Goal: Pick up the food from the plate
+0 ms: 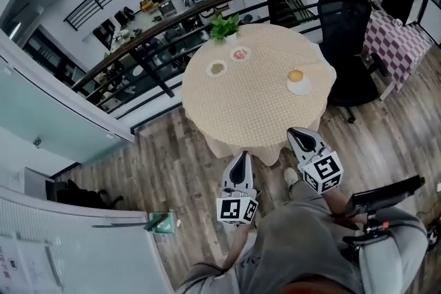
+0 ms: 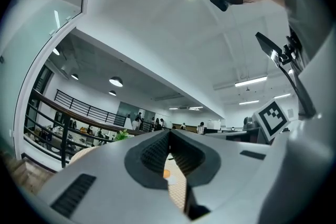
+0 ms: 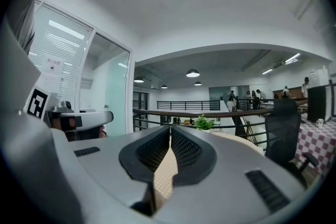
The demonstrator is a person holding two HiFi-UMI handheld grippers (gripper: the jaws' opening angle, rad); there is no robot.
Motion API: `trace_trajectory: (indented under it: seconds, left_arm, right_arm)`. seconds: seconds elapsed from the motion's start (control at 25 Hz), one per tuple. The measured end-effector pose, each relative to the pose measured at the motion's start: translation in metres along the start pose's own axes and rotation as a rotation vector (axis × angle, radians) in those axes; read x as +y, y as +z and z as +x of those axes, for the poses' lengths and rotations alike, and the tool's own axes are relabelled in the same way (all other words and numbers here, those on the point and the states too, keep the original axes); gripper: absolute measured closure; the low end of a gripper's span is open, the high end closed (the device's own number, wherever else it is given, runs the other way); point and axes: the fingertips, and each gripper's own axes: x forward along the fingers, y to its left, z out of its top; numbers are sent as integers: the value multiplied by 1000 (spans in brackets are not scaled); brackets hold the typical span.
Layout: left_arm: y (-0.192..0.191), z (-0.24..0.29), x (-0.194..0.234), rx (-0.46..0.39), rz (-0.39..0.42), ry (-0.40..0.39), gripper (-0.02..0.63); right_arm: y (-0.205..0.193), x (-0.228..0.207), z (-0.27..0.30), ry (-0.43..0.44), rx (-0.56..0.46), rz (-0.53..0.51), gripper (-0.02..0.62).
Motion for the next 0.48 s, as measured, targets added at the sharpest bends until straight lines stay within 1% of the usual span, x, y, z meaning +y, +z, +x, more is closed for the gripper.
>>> trace_trajectory:
  seconds: [0.24,0.48]
  left_arm:
    - [-4,48,22,22,17,42,595]
    - [-10,95,26,52,14,88,595]
  right_arm:
    - [5,-21,47,82,11,10,574]
    - [5,-67,77,113,30,39,574]
